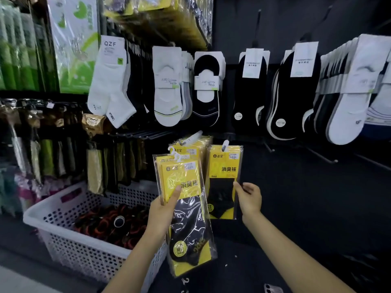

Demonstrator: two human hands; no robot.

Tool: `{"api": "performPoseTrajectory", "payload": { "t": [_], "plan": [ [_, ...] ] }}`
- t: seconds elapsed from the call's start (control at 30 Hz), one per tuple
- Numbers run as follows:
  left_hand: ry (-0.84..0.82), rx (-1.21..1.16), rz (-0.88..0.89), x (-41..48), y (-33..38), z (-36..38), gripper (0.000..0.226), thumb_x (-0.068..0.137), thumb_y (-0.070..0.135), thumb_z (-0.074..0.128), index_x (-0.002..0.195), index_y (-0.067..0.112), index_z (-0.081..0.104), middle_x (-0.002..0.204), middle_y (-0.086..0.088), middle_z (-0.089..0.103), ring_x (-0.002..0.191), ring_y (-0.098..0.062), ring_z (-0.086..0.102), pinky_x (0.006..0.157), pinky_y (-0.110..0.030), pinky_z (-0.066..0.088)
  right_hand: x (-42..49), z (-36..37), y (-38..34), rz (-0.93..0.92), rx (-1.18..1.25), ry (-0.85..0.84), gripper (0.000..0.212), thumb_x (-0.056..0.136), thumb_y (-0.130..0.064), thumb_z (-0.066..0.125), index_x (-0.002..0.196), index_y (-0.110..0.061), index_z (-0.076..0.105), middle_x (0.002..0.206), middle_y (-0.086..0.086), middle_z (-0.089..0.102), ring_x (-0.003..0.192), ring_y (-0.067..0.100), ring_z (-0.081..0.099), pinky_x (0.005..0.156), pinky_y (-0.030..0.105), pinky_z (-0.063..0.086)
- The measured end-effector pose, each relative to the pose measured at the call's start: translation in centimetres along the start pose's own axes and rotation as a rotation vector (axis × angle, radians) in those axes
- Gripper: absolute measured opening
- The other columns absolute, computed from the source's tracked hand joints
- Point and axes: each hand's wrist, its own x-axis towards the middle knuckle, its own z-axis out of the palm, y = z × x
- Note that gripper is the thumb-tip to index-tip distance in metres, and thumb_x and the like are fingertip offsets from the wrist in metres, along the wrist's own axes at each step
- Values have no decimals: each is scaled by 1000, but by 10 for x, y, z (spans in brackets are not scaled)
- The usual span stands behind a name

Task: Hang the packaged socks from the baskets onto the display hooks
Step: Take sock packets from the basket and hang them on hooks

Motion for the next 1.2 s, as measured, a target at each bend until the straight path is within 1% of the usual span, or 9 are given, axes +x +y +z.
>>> {"api": "performPoseTrajectory", "payload": {
  "t": [0.17, 0.23, 0.33, 0.47, 0.53, 0.6, 0.83, 1.07, 1.2],
  "plan": [
    [-115, -57, 19, -13, -1, 18, 30, 77, 49, 66, 64, 25, 55, 47, 14, 54, 46, 3, 52, 51, -10, 41, -46, -9, -14, -94, 5, -413, 25, 88, -34, 63, 103, -14, 66, 95, 0, 68, 84, 9, 65, 70, 18, 51],
    [-149, -82, 5, -19, 2, 26, 20, 77, 45, 69, 77, 26, 64, 61, 19, 68, 61, 6, 64, 61, -13, 45, -58, -12, -20, -153, 25, -468, 24, 81, -31, 71, 97, -13, 67, 86, -2, 69, 76, 6, 65, 66, 17, 52],
    [-174, -119, -24, -27, 8, 34, 28, 73, 43, 73, 92, 22, 70, 85, 5, 75, 86, -11, 70, 81, -29, 53, -66, -19, -28, -144, 77, -513, 32, 71, -29, 79, 89, -7, 64, 85, 1, 72, 76, 11, 69, 66, 21, 54],
    [-178, -59, -12, -31, 12, 31, 31, 73, 50, 70, 83, 21, 70, 74, 6, 73, 74, -8, 69, 74, -26, 52, -66, -30, -31, -102, 74, -572, 25, 78, -30, 73, 91, -9, 67, 96, 8, 74, 89, 22, 69, 83, 33, 54],
    [-168, -16, 1, -31, 13, 27, 43, 82, 53, 61, 53, 23, 51, 43, 13, 46, 42, 0, 47, 51, -15, 39, -64, -34, -29, -70, 107, -562, 16, 84, -24, 68, 95, -12, 68, 97, 9, 74, 93, 24, 70, 89, 38, 54],
    [-142, 20, 24, -30, 15, 22, 57, 84, 54, 56, 46, 24, 27, 41, 10, 22, 35, -4, 24, 40, -11, 24, -62, -38, -26, -19, 144, -527, 17, 88, -20, 64, 104, -12, 66, 97, 8, 75, 91, 25, 71, 87, 39, 55],
    [-24, 65, 67, -17, 16, -4, 57, 84, 55, 54, 53, 22, 20, 43, 11, 18, 38, -6, 19, 53, -28, 24, -38, -42, -37, -28, 146, -331, 10, 95, -13, 56, 99, -7, 63, 96, 11, 73, 90, 26, 69, 86, 42, 55],
    [50, 91, 66, -5, 16, -20, 56, 82, 56, 54, 52, 22, 22, 39, 13, 21, 35, -3, 20, 47, -23, 23, -12, -13, -55, -211, -54, -276, 5, 94, -14, 58, 93, -10, 62, 91, 3, 71, 86, 18, 66, 77, 29, 52],
    [50, 89, 58, 0, 11, -25, 56, 79, 58, 54, 52, 22, 21, 39, 12, 21, 35, -3, 21, 49, -23, 23, -2, -1, -45, -232, -90, -218, 6, 92, -12, 60, 86, -12, 61, 90, 4, 70, 85, 19, 67, 78, 33, 54]
  ]
}}
